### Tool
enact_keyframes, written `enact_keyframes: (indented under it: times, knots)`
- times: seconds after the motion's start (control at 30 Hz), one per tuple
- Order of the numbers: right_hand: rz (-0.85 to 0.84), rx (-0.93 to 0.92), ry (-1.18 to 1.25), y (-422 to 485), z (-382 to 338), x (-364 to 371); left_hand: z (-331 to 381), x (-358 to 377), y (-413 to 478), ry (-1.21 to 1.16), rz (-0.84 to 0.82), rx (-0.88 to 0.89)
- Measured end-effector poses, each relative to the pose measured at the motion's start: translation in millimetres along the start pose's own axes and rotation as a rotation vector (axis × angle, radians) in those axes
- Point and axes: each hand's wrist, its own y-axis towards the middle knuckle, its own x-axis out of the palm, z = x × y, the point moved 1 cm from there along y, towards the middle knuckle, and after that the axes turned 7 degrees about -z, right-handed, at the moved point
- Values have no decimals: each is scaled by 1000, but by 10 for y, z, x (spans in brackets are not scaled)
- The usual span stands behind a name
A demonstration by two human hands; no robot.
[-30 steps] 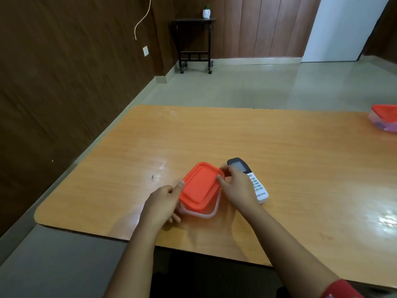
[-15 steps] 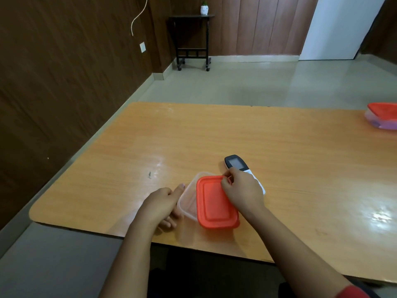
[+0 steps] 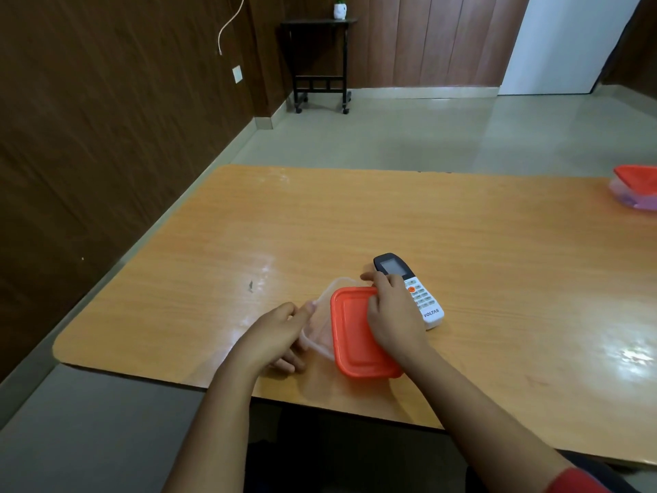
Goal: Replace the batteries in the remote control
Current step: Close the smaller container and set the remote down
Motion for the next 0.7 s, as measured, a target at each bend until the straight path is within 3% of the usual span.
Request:
enact_keyframes:
  times: [0.17, 0.27, 0.37, 0.5, 0.7]
  knots:
    - [150, 46, 366, 4, -38, 83, 39, 138, -33, 207, -53, 55]
    - [176, 127, 447, 10, -68, 69, -1, 144, 23, 150, -71, 85]
    - [97, 144, 399, 39, -62, 49, -45, 66, 75, 17, -32, 102]
    - [-101, 128, 364, 46, -60, -66, -132, -63, 173, -34, 183, 115]
    - [-288, 187, 489, -21, -66, -122, -131, -122, 242, 245, 452, 102]
